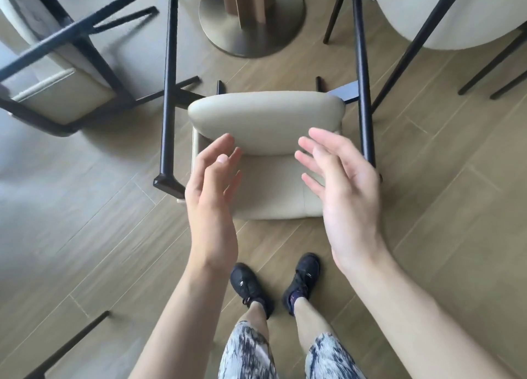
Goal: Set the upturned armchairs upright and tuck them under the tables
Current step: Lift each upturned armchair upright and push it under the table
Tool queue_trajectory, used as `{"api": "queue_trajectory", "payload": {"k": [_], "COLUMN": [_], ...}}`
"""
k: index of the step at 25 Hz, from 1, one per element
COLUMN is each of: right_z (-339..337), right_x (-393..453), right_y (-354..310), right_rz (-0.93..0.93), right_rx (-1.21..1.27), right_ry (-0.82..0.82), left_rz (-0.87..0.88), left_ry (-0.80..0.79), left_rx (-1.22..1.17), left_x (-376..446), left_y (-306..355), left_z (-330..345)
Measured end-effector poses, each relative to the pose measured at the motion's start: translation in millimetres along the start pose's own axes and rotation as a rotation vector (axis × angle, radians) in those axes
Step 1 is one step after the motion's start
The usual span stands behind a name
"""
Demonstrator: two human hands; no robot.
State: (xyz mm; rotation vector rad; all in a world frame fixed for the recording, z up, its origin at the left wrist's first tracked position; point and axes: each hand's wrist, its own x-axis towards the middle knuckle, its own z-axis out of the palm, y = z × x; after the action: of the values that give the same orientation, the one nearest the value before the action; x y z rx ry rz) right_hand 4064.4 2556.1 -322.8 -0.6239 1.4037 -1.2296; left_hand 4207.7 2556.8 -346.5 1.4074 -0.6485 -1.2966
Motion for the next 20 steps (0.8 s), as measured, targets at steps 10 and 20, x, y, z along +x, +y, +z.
{"api": "queue_trajectory", "payload": {"k": [10, 20], "right_z": [-18.7, -32.9], "right_x": [60.4, 158.8], "right_y": [163.8, 317.0], "right_rz": [0.254, 0.274], "right_rx": [0.046, 0.050], "right_ry": [0.084, 0.055], "left_rz": [-0.141, -0.227], "left_ry": [0.046, 0.006], "left_rx": [-0.107, -0.128], "left_x": [48.1, 137.2], "left_y": [-164.1, -317.7], "left_z": [-31.4, -69.9]}}
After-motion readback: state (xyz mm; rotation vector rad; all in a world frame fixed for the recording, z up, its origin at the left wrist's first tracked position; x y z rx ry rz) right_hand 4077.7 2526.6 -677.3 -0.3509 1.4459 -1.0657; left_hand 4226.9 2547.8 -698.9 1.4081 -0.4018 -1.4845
